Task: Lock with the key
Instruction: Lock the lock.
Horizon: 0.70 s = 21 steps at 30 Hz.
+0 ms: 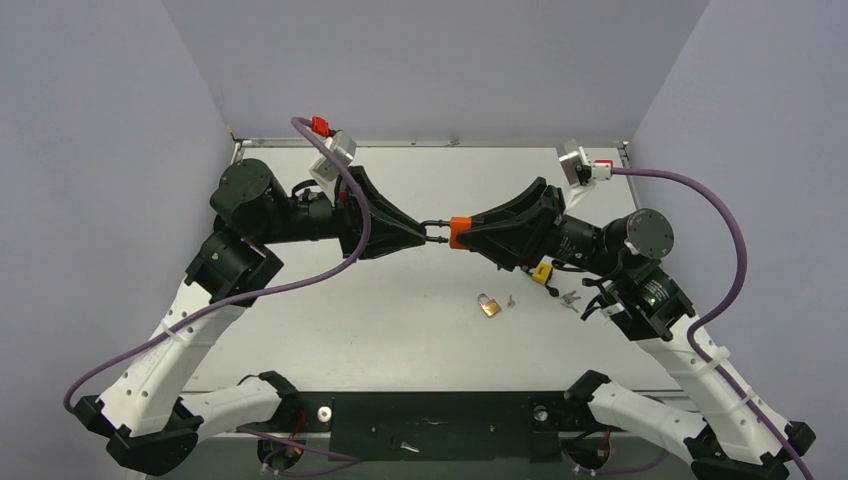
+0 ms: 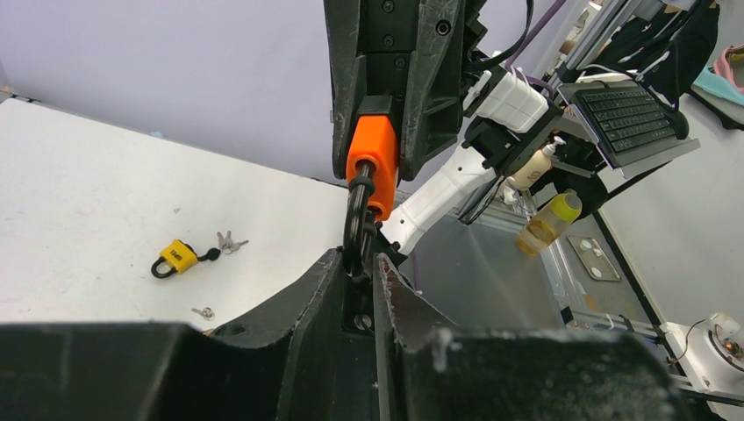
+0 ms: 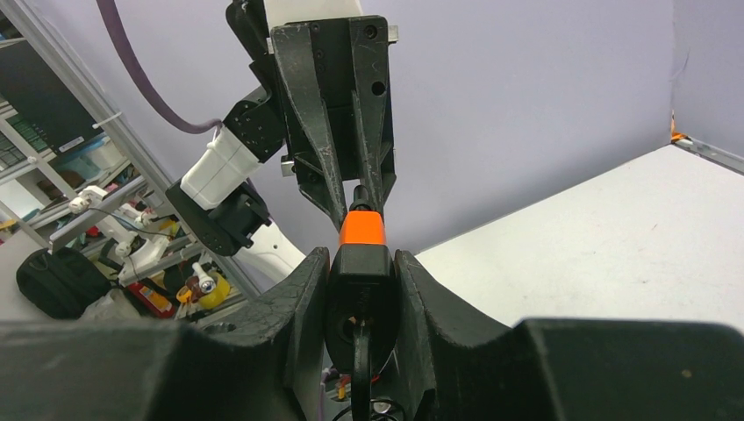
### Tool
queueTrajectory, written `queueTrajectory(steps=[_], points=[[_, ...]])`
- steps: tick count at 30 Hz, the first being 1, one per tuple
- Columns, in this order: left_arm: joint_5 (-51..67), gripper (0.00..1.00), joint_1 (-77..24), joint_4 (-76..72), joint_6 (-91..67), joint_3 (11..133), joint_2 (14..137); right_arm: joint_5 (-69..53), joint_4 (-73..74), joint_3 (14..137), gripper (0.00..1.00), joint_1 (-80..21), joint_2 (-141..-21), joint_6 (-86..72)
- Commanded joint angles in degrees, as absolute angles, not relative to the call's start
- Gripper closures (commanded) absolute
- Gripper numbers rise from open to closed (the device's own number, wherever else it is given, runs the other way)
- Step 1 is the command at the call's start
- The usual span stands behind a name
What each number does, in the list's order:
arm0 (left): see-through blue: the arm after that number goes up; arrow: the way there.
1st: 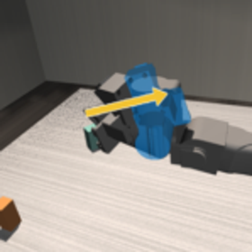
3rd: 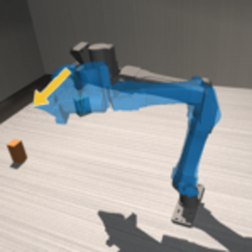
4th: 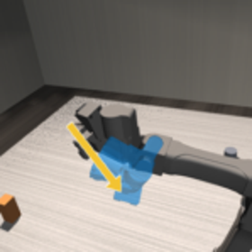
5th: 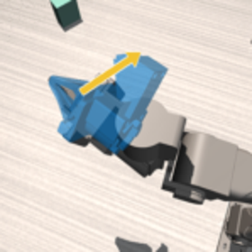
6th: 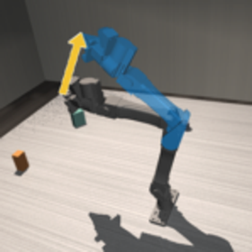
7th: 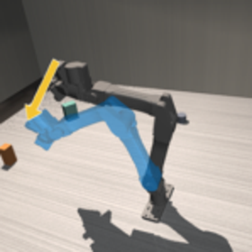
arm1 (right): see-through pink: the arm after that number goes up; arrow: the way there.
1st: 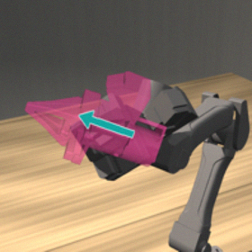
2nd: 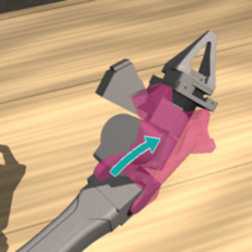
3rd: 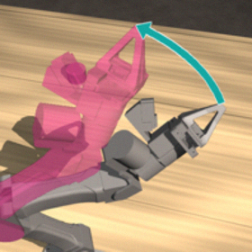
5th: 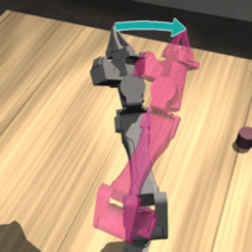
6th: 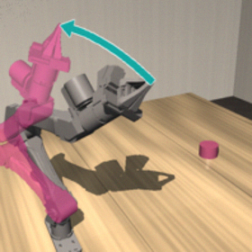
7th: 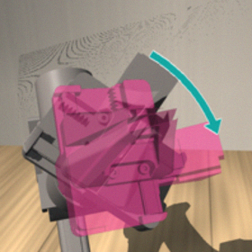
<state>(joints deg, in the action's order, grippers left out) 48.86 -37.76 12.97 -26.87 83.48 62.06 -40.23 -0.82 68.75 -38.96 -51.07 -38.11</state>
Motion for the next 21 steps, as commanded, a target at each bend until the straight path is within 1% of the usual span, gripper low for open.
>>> queueTrajectory(steps=[1,5,7,9,12,21], points=[[49.1,0.84,-37.8,9.2,-27.7,84.2,62.1,-39.5,-6.7,69.0,1.00,-38.5,-50.9,-38.4],[49.3,0.84,-37.8,9.1,-27.9,84.5,62.7,-39.6,-6.4,69.0,1.00,-38.6,-50.9,-38.3],[49.5,0.86,-37.8,9.2,-27.9,84.5,62.8,-39.6,-6.1,69.1,1.00,-38.5,-50.8,-38.0],[49.5,0.89,-37.8,9.2,-27.9,84.5,62.9,-39.5,-5.7,69.2,1.00,-38.5,-50.9,-37.8],[49.3,1.00,-37.8,9.2,-27.9,84.4,63.0,-39.7,-5.2,69.5,1.00,-38.5,-51.2,-37.5],[50.1,1.00,-38.4,4.3,-33.5,83.0,64.0,-38.9,-4.2,69.7,1.00,-39.4,-52.3,-35.2]])
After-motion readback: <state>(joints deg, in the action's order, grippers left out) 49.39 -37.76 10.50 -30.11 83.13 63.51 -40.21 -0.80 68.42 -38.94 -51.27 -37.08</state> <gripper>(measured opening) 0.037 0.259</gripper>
